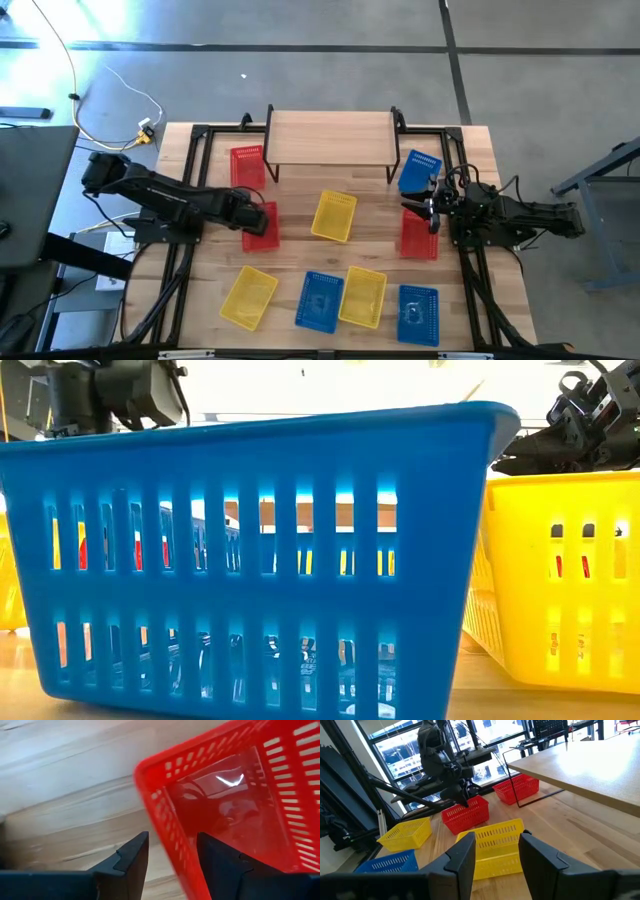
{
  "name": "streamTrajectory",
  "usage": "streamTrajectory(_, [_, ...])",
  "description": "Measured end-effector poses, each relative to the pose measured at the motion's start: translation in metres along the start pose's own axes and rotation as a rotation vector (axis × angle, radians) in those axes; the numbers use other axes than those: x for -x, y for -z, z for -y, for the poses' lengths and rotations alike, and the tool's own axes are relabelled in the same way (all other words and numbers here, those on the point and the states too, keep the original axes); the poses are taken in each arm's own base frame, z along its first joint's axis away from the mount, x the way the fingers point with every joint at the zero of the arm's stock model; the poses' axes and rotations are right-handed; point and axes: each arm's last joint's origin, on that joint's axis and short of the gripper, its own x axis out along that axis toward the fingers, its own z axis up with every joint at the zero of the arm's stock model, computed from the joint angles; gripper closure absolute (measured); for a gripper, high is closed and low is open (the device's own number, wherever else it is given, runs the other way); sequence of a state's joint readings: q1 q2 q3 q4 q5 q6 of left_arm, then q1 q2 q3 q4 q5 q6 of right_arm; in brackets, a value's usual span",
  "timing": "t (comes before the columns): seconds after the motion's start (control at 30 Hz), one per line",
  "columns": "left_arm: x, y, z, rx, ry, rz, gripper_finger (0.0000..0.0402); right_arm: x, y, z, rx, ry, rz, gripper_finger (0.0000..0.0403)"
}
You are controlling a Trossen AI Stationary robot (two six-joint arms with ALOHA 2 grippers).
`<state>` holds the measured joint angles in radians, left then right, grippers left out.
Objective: Stack baskets on shelf by color
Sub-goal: Put the bottom left red bin on the shelf
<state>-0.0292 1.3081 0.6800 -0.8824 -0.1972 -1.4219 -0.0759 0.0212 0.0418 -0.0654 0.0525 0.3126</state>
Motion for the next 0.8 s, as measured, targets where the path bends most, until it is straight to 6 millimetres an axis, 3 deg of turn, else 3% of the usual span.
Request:
streamTrajectory(0.23, [-0.0099,0.0016,0.0055,-0.032,-0.027,-0.019,0.0255,0.0000,0.0000,0.0000,0.000,0.000,0.000,0.0268])
streamTrajectory(0.7, [-0.0068,-0.0002,0.0057,-0.077,-0.005,0.023,0.0391,0.0000,-0.0001,0.0000,0.000,0.000,0.000,0.0268])
streamTrajectory(0.8, [-0.0038,-0.0012,0.0058,-0.084,0.017,0.040,0.0397,0.0000,0.0000,0.0000,0.000,0.000,0.000,0.0268])
